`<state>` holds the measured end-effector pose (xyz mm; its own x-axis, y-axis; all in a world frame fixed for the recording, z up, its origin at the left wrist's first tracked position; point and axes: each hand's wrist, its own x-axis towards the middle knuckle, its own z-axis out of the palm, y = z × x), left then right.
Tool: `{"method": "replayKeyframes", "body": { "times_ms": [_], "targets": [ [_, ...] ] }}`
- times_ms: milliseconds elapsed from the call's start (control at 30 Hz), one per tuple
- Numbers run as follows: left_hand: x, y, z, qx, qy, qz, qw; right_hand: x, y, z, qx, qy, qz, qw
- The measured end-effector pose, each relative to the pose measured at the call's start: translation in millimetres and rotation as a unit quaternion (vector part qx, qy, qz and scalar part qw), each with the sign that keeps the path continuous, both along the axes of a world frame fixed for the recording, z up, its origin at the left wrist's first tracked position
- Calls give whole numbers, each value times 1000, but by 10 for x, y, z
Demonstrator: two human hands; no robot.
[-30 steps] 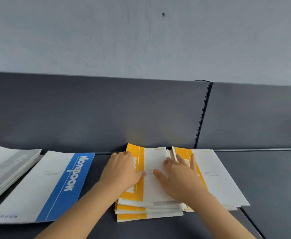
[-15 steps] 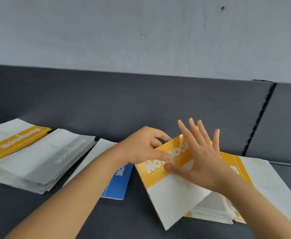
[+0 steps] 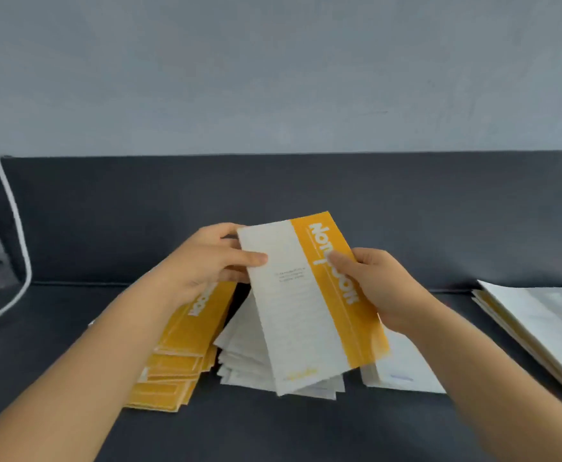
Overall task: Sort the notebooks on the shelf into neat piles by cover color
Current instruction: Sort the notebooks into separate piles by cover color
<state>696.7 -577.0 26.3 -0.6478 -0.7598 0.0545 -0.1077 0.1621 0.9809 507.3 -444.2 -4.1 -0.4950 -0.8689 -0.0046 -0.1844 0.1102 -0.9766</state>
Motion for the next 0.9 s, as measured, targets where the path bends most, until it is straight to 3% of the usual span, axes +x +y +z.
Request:
{"method": "replayKeyframes", "body": {
  "times_ms": [100,200,267,367,433,467,533,667,767,900],
  "targets": [
    [433,-319,-115,-37,-33,55,997,617,-400,-73,-7,-96,-38,995],
    [687,-475,-217,-131,-129,61,981,1079,-842,-193,-16,-41,-84,995],
    [795,-526,-284,-241,-234,43,941,1315,-1073,-245,-6,60,-101,993],
    [923,-649,-466,-365,-396,-5,843,1613,-1298,-351,40,273,-47,960],
    [993,-756,-629,-408,-478,-32,777,1735,-1389,-477,138,424,12,895],
    [1017,-796,-693,-408,-498,-37,764,1760,-1434,-546,186,478,35,858],
    [1038,-864,-767,-404,-511,-43,758,1798,-1476,-603,248,524,61,813],
    [1005,-913,-684,-424,-524,-37,737,1714,-1423,-474,239,575,42,782],
    [857,-844,-512,-458,-510,-3,728,1466,-1218,-291,219,594,-9,774],
    [359,-462,-287,-493,-449,-21,745,954,-724,-82,245,574,-53,779]
  ]
}}
